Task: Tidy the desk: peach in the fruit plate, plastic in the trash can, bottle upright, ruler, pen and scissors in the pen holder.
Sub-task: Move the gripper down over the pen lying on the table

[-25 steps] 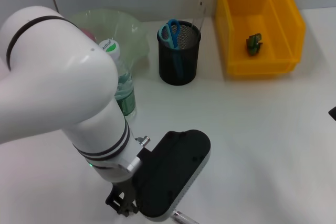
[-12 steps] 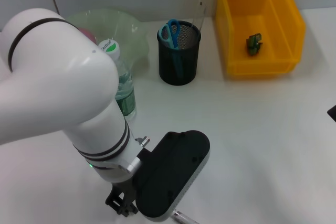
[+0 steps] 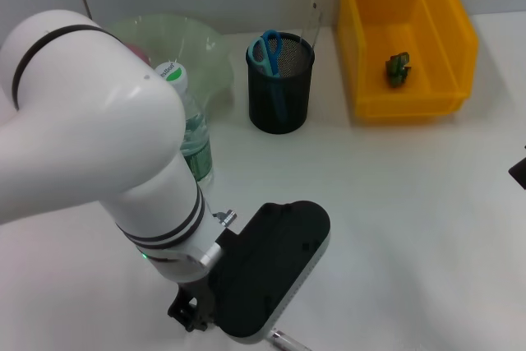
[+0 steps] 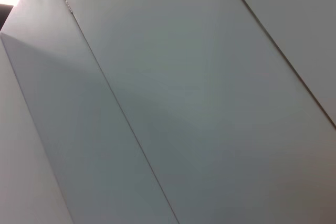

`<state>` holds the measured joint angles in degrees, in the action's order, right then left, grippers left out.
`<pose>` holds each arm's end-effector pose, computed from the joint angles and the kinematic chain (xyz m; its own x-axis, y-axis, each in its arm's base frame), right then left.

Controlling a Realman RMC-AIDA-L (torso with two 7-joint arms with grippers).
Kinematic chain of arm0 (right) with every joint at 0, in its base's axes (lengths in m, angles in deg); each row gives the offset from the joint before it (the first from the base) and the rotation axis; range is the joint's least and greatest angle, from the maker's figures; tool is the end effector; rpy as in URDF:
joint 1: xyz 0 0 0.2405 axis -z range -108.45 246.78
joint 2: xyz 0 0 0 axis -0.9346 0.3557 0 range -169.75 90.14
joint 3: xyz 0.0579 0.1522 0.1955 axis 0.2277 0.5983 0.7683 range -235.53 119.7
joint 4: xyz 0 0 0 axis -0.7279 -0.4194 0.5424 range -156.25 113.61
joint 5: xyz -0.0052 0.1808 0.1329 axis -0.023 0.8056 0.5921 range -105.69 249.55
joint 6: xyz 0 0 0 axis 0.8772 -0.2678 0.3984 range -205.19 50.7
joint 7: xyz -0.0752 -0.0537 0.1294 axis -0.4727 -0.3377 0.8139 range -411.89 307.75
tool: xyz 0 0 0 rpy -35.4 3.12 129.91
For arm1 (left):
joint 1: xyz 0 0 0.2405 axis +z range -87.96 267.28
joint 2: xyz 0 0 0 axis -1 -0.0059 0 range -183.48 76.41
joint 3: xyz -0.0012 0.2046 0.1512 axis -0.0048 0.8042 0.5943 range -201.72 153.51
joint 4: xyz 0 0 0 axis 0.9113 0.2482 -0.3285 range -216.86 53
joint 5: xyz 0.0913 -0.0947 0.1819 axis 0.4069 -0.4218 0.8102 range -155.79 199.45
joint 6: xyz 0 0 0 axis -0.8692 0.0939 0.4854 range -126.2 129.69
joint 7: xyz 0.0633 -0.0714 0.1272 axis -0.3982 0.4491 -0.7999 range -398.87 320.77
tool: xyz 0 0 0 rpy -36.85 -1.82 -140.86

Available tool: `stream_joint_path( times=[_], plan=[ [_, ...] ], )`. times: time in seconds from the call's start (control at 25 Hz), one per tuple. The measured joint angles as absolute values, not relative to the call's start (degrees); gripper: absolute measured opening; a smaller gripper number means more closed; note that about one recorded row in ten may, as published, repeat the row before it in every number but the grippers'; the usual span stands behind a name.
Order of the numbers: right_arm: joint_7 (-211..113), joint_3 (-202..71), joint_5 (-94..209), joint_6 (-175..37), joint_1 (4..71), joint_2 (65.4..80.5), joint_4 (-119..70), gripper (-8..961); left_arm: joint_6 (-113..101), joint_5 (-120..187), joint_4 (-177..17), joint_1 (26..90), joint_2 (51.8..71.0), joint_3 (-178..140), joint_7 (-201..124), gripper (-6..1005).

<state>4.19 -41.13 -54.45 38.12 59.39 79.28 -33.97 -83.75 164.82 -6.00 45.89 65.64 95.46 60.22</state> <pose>0.3389 0.1851 0.0219 0.2363 -0.0529 -0.9702 -0.7724 -0.6161 -0.1545 -0.1231 0.2926 -0.1297 0.5521 -0.6977 -0.4565 -0.5673 -0.7155 0.4077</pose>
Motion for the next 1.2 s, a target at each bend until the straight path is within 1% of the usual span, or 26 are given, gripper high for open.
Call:
stream_joint_path(
  times=[0.12, 0.48, 1.2],
  plan=[
    [4.18, -41.13, -54.46, 37.90, 59.20, 79.28, -33.95, 815, -83.19, 164.82, -6.14, 45.81, 65.64, 95.75, 60.09, 379],
    [4.18, -41.21, -54.46, 37.50, 58.56, 79.28, -33.89, 815, -83.06, 164.83, -7.04, 45.48, 65.64, 95.79, 60.03, 385],
    [4.25, -41.22, -54.54, 37.35, 57.79, 79.28, -33.84, 815, -83.06, 164.86, -7.89, 45.46, 65.64, 95.46, 60.16, 366]
  ],
)
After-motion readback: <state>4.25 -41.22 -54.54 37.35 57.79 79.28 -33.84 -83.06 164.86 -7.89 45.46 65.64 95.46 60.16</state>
